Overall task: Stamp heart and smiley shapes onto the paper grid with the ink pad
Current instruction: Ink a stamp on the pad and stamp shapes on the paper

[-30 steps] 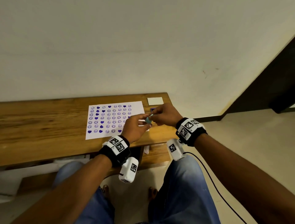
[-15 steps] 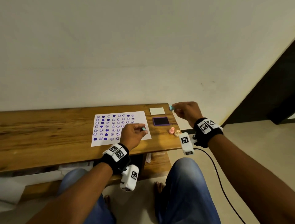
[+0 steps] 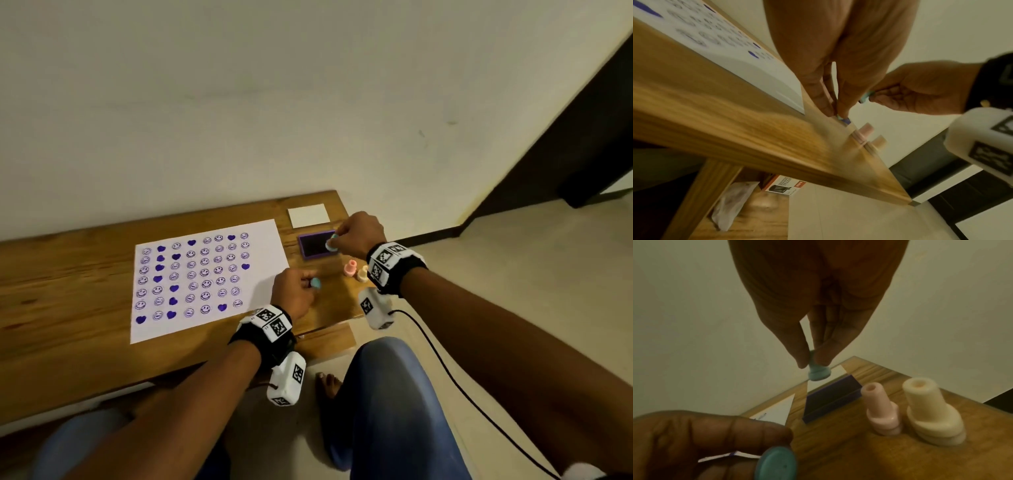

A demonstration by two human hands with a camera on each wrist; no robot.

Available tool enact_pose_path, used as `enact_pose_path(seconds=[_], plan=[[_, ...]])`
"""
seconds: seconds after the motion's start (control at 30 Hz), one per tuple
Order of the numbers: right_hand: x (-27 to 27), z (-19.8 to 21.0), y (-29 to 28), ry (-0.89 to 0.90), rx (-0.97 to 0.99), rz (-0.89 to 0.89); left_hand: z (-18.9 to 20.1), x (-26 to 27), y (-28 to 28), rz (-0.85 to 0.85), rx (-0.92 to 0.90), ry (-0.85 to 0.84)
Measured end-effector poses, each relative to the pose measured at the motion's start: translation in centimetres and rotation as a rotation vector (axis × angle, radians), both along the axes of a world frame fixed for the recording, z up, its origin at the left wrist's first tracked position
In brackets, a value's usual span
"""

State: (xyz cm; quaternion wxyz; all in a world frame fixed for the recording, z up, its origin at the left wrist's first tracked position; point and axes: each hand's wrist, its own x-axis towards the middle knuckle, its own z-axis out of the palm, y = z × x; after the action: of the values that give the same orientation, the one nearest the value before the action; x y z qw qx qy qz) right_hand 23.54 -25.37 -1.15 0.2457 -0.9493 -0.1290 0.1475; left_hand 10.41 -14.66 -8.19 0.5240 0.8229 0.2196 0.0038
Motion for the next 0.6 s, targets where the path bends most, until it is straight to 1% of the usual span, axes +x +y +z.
enact_pose_path(seconds=[0.13,0.23,0.4,0.6], plan=[[2.0,-1.7,1.9,-0.016,-0.093,0.034,-1.7,1.8,-0.1,-0.037,0.117,0.019],[2.9,-2.4,3.0,-0.033,-0.106,0.049,-1.9,2.5,0.2,-0.073,0.230,0.028],[3.6,-3.9,4.3,-0.033,-0.136,0.041,-2.3,2.9,0.0,-0.114,0.363,0.035],[4.4,-4.2,5.1,0.006,-0.203,0.014,-2.1,3.3,0.3,-0.136,0.390,0.051]])
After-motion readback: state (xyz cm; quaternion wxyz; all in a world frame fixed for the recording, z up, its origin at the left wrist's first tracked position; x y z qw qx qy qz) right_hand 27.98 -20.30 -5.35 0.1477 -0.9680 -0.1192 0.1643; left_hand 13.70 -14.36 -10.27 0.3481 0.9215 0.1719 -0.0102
